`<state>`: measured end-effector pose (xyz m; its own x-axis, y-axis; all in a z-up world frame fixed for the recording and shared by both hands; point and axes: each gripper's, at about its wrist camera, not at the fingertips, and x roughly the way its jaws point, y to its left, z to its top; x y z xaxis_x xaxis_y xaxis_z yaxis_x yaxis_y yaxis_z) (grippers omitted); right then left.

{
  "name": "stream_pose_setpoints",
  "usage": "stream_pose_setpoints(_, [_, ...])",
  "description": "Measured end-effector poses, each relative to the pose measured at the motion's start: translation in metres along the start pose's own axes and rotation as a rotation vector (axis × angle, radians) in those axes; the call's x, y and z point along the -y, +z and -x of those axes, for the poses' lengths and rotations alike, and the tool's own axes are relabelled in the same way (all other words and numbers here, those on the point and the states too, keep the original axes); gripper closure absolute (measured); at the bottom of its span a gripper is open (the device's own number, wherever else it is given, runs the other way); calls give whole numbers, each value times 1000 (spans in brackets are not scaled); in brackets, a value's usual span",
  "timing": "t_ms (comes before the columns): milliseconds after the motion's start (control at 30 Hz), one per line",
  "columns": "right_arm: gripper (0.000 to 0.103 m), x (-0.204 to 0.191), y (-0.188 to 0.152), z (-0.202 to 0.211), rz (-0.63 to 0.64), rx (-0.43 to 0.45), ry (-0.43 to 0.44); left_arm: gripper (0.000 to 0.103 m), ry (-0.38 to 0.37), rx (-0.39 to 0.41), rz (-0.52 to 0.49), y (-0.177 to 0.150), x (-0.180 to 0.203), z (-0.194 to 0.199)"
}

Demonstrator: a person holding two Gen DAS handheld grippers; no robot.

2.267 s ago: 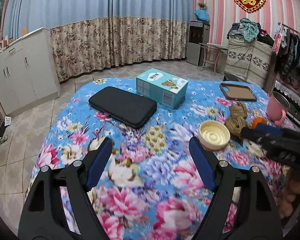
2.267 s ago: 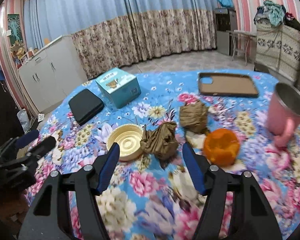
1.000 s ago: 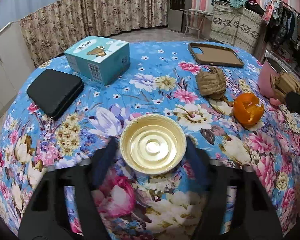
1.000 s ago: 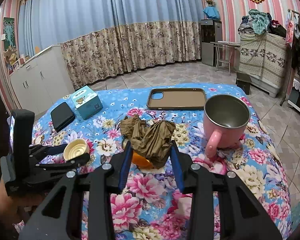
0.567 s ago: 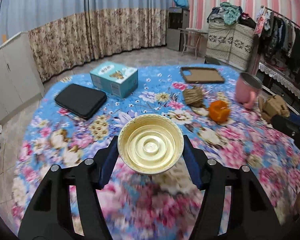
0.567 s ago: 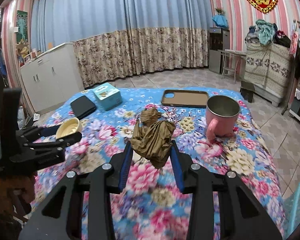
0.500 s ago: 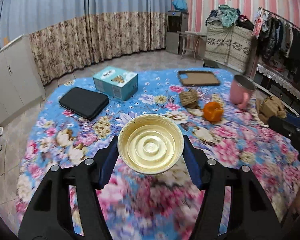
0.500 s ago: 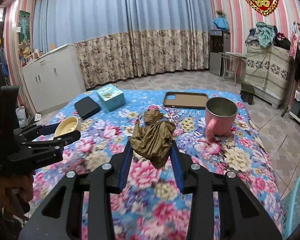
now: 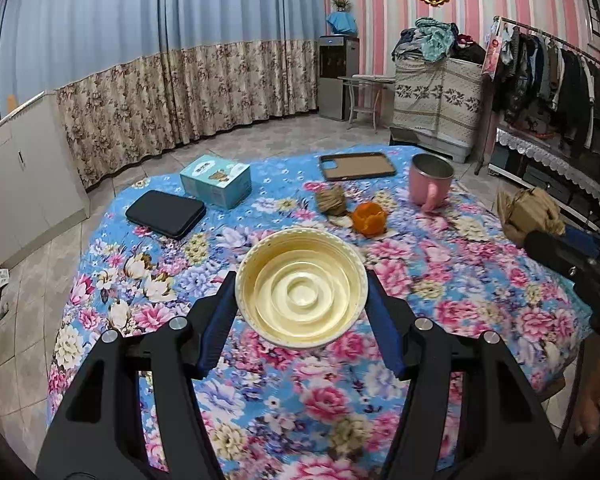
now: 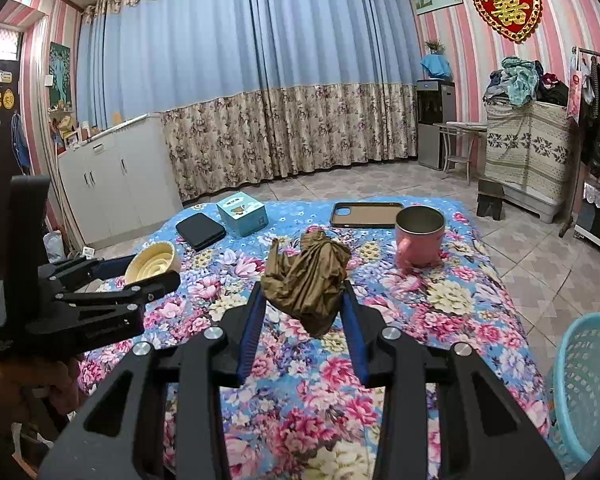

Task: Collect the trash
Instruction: 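Carry the cream bowl and brown cloth toward the wastebasket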

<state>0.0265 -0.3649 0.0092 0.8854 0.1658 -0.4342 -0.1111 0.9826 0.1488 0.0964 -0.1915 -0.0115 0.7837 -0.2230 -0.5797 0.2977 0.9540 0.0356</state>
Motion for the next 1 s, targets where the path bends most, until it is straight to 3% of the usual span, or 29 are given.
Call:
stream_pose_setpoints(600, [66,25,6,9,-11,18,-23,42,-3,30,-25,12,27,9])
stream_pose_setpoints(1000, [66,87,13,50,-19,70,-130,42,-91,86,-94,49,99,25])
